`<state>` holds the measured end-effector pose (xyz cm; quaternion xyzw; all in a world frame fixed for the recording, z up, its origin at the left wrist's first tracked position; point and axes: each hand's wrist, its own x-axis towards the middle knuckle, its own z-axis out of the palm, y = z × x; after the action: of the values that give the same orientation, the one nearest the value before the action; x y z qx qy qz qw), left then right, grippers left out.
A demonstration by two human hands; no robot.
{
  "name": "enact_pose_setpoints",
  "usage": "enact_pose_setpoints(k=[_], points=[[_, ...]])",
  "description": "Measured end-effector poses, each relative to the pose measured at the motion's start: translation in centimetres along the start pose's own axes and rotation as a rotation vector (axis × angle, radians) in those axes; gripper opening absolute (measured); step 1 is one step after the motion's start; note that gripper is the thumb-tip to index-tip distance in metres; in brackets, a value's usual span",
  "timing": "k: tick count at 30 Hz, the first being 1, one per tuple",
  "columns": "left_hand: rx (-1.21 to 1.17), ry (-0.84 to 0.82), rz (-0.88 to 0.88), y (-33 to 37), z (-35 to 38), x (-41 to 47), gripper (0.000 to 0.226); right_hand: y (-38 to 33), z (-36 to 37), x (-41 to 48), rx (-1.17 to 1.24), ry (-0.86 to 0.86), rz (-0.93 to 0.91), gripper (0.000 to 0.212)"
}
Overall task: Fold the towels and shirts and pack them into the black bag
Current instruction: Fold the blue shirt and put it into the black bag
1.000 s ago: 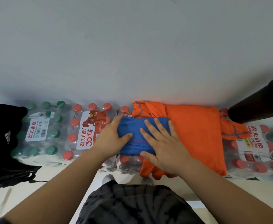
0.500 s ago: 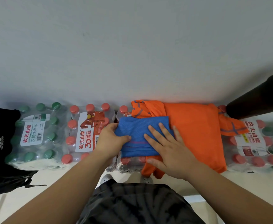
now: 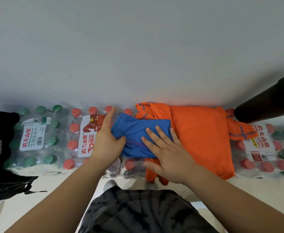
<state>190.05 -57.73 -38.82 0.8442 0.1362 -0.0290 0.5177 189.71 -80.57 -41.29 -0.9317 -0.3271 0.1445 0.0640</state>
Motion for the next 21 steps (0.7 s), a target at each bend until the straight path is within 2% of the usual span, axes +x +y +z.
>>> enact_pose_setpoints(k=[4, 7, 9, 12, 15, 18, 21], points=[[0.164, 0.081, 0.084, 1.3, -0.5, 0.1, 0.092, -1.2, 0.6, 1.0, 0.014, -0.023, 0.029, 0.088], [0.249, 0.081, 0.250, 2.7, 0.8, -0.9, 0.093, -0.7, 0.6, 1.1, 0.122, -0.027, 0.005, 0.092], [0.331, 0.061, 0.360, 3.5, 2.0, -1.4, 0.093, 0.1, 0.5, 0.6, 0.405, 0.020, 0.017, 0.093], [0.470, -0.003, 0.464, 5.0, 3.8, -1.9, 0.092, 0.6, 0.8, -0.8, 0.826, 0.195, 0.130, 0.093], [0.583, -0.103, 0.464, 5.9, 6.1, -1.9, 0.094, 0.4, 1.2, -1.9, 1.045, 0.340, 0.235, 0.093], [0.594, -0.212, 0.402, 6.3, 8.3, -2.0, 0.097, 0.5, 0.6, -2.8, 1.287, 0.407, 0.212, 0.086], [0.491, -0.280, 0.363, 6.3, 9.6, -2.7, 0.096, 1.2, 0.8, -3.4, 1.249, 0.436, 0.171, 0.077]])
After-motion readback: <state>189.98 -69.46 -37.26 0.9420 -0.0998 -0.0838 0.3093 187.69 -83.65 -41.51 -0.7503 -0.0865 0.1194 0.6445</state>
